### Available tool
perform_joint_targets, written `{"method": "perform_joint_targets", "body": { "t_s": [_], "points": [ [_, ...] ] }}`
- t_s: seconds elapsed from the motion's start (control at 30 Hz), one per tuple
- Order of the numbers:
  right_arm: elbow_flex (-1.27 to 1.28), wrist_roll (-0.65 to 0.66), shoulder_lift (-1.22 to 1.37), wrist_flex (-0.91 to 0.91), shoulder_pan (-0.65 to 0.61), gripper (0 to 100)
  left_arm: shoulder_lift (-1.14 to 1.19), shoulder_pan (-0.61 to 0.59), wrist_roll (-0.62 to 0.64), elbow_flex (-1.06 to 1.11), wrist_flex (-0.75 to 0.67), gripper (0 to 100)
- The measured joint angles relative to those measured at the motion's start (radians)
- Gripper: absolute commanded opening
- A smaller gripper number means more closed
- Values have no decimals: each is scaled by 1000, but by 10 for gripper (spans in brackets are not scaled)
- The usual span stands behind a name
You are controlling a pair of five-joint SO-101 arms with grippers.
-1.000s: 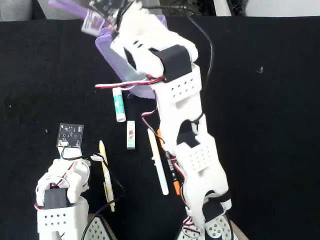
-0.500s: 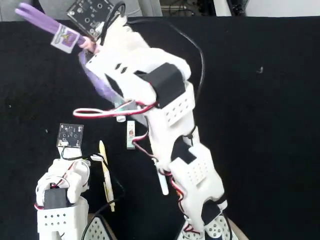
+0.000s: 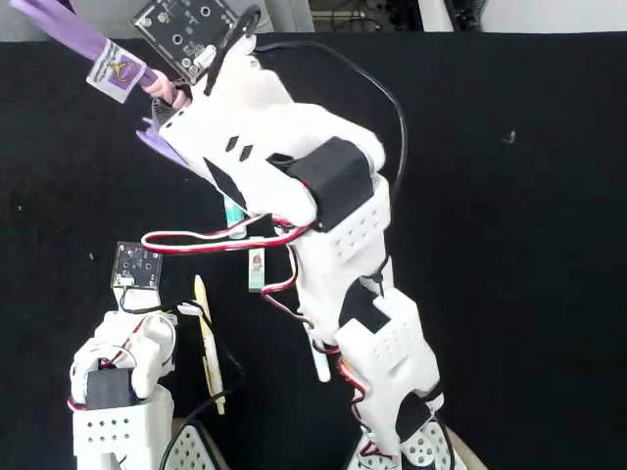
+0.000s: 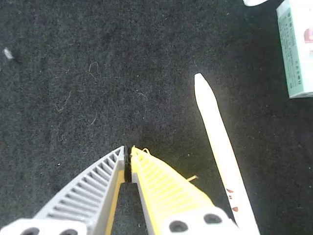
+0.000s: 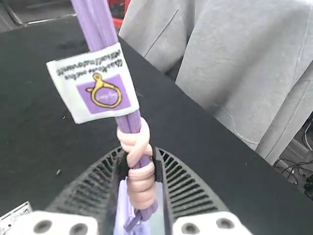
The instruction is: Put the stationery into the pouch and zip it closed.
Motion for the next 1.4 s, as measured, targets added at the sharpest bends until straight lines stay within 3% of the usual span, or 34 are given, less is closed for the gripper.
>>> {"method": "perform_joint_targets", "body": {
  "t_s": [0.13, 0.5, 0.8, 1.07, 1.4],
  "points": [
    [92, -2, -5, 0, 3, 11, 0, 58, 0, 0, 0, 31],
    [146, -2, -172, 0, 40, 11, 0, 367, 0, 0, 14, 31],
    [172, -2, -193, 0, 49, 11, 0, 402, 0, -169, -8, 33],
    [192, -2, -195, 0, 48, 11, -9, 402, 0, -463, -175, 31],
    [192, -2, -195, 0, 17, 11, -11, 402, 0, -606, -542, 33]
  ]
}}
